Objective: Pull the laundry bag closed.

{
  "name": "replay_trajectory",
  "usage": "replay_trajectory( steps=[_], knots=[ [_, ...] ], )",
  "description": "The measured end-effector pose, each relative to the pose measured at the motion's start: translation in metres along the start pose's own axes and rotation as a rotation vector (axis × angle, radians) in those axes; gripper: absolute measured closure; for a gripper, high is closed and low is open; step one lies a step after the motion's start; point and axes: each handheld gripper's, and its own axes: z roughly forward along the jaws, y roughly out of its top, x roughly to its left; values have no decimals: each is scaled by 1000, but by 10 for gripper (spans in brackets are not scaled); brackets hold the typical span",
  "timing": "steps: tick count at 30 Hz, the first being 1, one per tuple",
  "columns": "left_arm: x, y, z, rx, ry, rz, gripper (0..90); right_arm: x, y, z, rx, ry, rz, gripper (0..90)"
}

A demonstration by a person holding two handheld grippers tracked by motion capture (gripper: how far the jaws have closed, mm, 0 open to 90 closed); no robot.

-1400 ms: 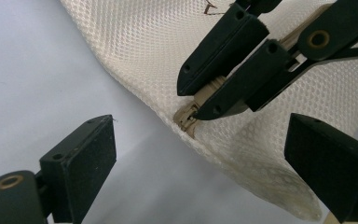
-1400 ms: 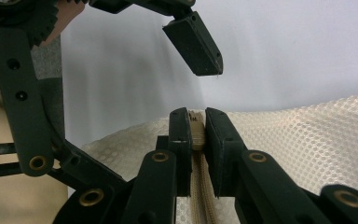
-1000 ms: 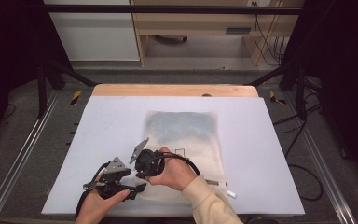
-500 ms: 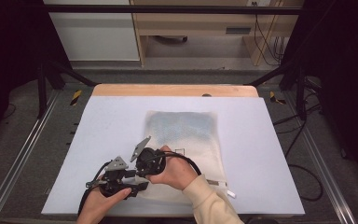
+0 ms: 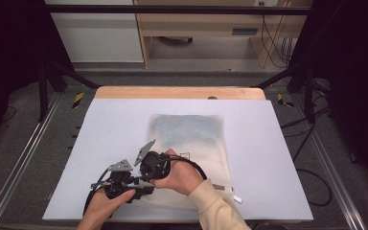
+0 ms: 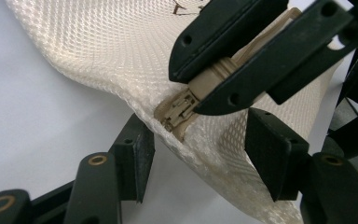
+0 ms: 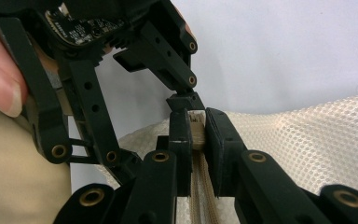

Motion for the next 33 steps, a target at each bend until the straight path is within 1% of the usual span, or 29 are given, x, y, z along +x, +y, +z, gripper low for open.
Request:
replay_trajectory(
  steps=[1, 3, 4, 5, 6, 11, 16, 17, 20, 21, 29, 32, 33],
  knots=[
    [2, 0, 1, -6, -21, -6, 431, 0, 0, 0, -1, 0, 1, 816],
    [2, 0, 1, -8, -28, -6, 434, 0, 0, 0, -1, 0, 0, 816],
    [3, 0, 1, -9, -34, -6, 451, 0, 0, 0, -1, 0, 8, 816],
    [3, 1, 2, -13, -44, -7, 452, 0, 0, 0, -3, 2, 6, 816],
    [3, 1, 2, -13, -44, -7, 456, 0, 0, 0, -3, 2, 6, 816],
    [7, 1, 3, -22, -70, -7, 481, 0, 0, 0, -5, 3, 4, 816],
    [9, 1, 3, -26, -68, -3, 524, -1, 0, -1, -4, 2, 1, 816],
    [9, 1, 3, -32, -64, -8, 533, -1, 0, -1, -4, 2, 1, 816],
    [10, 1, 4, -28, -66, -3, 565, -1, 0, 0, -4, 3, 0, 816],
    [10, 1, 5, -28, -64, -5, 573, 0, 0, 0, -4, 1, 9, 816],
    [12, 1, 7, -30, -69, -12, 572, 0, 0, 1, -6, -1, 21, 817],
    [11, 0, 10, -28, -65, -18, 525, 0, 0, 1, -6, 0, 22, 817],
    [10, 0, 12, -21, -60, -11, 525, 0, 0, 1, -6, -1, 25, 817]
  ],
)
